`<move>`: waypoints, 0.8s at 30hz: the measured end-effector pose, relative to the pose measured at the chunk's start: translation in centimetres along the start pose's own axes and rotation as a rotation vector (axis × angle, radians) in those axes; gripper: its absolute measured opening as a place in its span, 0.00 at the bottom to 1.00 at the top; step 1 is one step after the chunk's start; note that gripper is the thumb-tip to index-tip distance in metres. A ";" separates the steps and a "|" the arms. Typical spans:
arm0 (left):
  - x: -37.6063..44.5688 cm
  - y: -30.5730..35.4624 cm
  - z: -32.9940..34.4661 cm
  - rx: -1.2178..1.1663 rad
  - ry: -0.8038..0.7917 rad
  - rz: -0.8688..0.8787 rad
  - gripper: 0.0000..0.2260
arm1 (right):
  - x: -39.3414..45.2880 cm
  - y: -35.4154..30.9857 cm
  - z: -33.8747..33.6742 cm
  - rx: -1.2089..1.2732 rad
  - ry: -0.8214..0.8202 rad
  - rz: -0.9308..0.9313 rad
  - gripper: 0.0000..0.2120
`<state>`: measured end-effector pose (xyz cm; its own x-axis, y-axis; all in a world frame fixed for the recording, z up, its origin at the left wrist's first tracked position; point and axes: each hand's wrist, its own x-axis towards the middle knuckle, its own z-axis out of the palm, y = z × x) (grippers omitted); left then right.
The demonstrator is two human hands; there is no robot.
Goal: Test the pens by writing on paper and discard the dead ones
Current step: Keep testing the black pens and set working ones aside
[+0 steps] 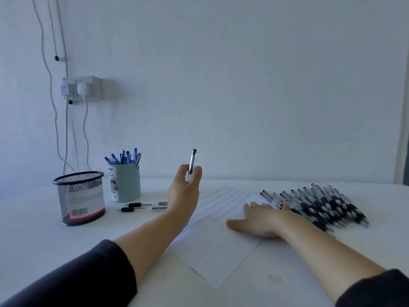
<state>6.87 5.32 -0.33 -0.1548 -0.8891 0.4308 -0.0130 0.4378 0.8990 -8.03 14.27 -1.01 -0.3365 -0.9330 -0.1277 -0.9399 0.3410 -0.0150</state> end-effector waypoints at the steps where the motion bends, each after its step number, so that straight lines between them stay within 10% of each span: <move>1: 0.0 -0.1 0.1 0.000 -0.006 -0.004 0.11 | 0.0 0.0 0.0 0.000 0.000 -0.002 0.41; 24: -0.5 0.3 1.1 -0.221 0.008 -0.124 0.21 | 0.0 0.1 -0.4 0.111 0.111 -0.033 0.35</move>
<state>5.85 6.01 -0.35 -0.1577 -0.9355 0.3162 0.1851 0.2866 0.9400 -8.10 14.27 -0.61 -0.3155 -0.9488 -0.0148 -0.9405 0.3148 -0.1281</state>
